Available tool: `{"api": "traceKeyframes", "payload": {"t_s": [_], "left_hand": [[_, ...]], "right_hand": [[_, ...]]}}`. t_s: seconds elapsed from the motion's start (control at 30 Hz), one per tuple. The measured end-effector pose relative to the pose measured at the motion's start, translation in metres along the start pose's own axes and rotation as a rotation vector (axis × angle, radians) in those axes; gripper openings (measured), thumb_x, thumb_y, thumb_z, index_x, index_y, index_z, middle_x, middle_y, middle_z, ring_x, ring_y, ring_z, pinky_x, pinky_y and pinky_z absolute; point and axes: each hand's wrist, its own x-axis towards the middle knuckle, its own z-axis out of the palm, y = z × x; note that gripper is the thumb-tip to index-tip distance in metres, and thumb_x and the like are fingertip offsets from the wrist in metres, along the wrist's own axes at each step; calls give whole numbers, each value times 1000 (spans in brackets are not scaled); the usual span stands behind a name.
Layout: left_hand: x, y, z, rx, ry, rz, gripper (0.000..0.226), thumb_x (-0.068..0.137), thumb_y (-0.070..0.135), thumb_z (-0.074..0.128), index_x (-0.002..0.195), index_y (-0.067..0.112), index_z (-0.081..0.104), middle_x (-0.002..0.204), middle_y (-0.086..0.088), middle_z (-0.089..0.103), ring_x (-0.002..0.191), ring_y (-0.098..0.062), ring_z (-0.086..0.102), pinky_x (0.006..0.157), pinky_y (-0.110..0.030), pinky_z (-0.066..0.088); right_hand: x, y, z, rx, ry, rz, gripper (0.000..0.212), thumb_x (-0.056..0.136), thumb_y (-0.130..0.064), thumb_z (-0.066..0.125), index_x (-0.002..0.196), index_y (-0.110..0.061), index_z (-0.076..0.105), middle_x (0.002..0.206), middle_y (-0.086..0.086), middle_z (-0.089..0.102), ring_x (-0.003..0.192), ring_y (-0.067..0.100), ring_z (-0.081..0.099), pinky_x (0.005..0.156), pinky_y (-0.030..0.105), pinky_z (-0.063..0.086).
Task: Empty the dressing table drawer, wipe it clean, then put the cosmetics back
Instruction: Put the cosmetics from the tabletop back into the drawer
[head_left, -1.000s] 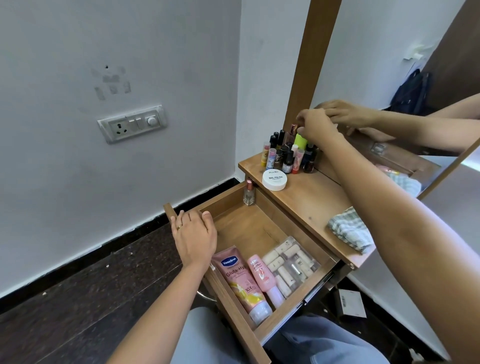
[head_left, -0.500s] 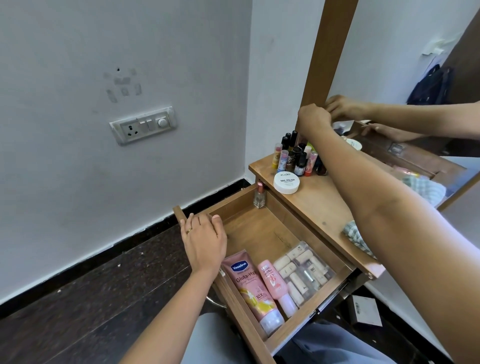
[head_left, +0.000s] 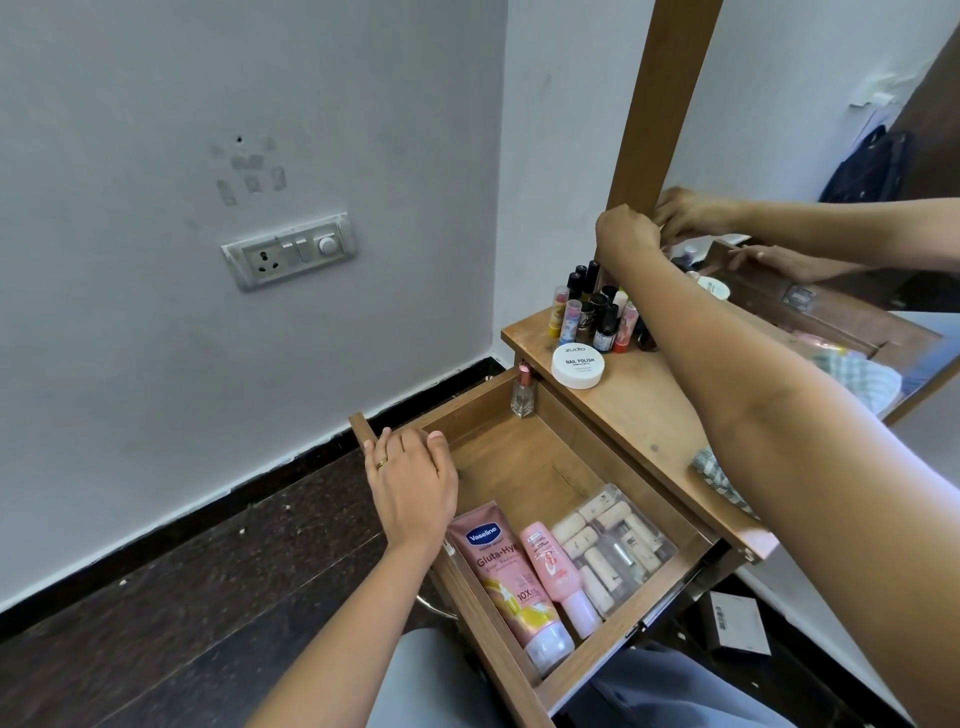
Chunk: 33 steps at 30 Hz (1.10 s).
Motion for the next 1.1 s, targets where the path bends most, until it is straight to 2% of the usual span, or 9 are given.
{"api": "traceKeyframes", "payload": {"t_s": [0.23, 0.4, 0.57, 0.87, 1.1], "left_hand": [[0, 1, -2, -11, -8, -9, 50, 98, 36, 26, 104, 9, 67, 117, -11, 68, 128, -27, 49, 117, -40, 17], [-1, 1, -2, -6, -12, -12, 51, 98, 37, 24, 104, 9, 67, 117, -11, 67, 129, -27, 49, 117, -40, 16], [-1, 1, -2, -9, -18, -10, 44, 101, 32, 30, 104, 9, 67, 118, -11, 67, 129, -27, 48, 118, -41, 17], [0, 0, -1, 5, -9, 1, 52, 98, 37, 24, 103, 9, 67, 116, -11, 68, 128, -27, 50, 118, -42, 19], [-1, 1, -2, -13, -1, -4, 50, 98, 35, 26, 101, 8, 67, 116, -13, 67, 128, -29, 49, 118, -43, 19]], "right_hand": [[-2, -7, -3, 37, -37, 57, 33, 91, 9, 47, 122, 7, 54, 125, 20, 57, 111, 35, 60, 65, 36, 44], [-1, -6, 2, 124, -68, 94, 39, 92, 6, 48, 130, 7, 47, 133, 21, 50, 120, 37, 54, 85, 41, 50], [0, 0, 3, 226, -103, 156, 39, 92, 3, 48, 130, 4, 50, 136, 20, 49, 124, 36, 50, 90, 43, 48], [-7, 1, 1, 233, -66, 183, 30, 90, 4, 49, 118, 1, 60, 123, 16, 60, 115, 34, 57, 83, 38, 48], [-11, 4, -20, 189, 5, 160, 30, 86, 11, 52, 113, 3, 60, 118, 18, 62, 110, 37, 60, 73, 38, 47]]}}
